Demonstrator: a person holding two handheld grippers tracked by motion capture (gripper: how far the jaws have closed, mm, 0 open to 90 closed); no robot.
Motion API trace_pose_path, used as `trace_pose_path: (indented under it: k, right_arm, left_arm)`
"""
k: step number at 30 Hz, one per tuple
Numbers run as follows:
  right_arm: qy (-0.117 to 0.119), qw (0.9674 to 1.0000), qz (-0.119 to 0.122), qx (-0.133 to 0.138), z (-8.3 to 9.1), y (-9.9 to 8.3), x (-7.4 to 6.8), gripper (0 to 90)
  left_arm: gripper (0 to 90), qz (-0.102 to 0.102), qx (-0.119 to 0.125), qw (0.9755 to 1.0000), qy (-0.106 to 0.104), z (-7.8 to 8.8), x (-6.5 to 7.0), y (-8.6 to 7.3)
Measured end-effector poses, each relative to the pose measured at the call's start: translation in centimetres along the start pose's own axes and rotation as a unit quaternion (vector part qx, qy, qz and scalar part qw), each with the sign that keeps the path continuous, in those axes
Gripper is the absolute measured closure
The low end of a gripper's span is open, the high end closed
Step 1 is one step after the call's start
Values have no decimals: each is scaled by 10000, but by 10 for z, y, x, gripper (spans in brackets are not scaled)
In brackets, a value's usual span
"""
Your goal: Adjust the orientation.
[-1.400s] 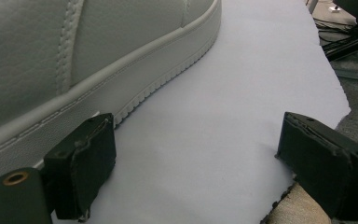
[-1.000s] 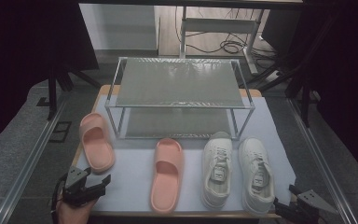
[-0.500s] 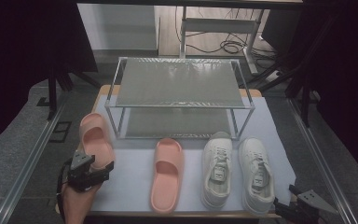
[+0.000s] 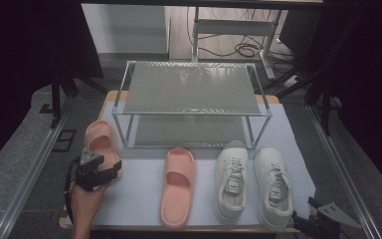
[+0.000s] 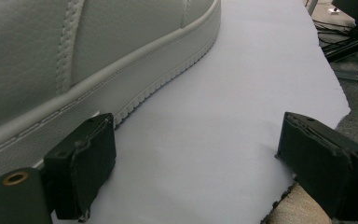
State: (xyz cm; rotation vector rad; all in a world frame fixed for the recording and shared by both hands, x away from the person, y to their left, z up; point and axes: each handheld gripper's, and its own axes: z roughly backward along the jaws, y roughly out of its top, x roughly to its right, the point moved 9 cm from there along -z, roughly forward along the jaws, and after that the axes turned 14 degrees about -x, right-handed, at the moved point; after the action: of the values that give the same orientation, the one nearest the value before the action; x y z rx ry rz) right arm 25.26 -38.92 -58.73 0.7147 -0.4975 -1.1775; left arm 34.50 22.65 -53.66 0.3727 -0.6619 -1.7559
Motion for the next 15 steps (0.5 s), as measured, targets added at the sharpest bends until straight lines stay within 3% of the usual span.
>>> trace_pose_path:
  k: [10, 15]
  right_arm:
    - [0, 10000, -1, 3, 0, 0, 0, 116]
    - [2, 10000, 1, 2, 0, 0, 0, 116]
  left_arm:
    - [348, 63, -202, 9996, 196, -16, -11, 24]
    - [391, 196, -284, 9987, 381, -25, -19, 36]
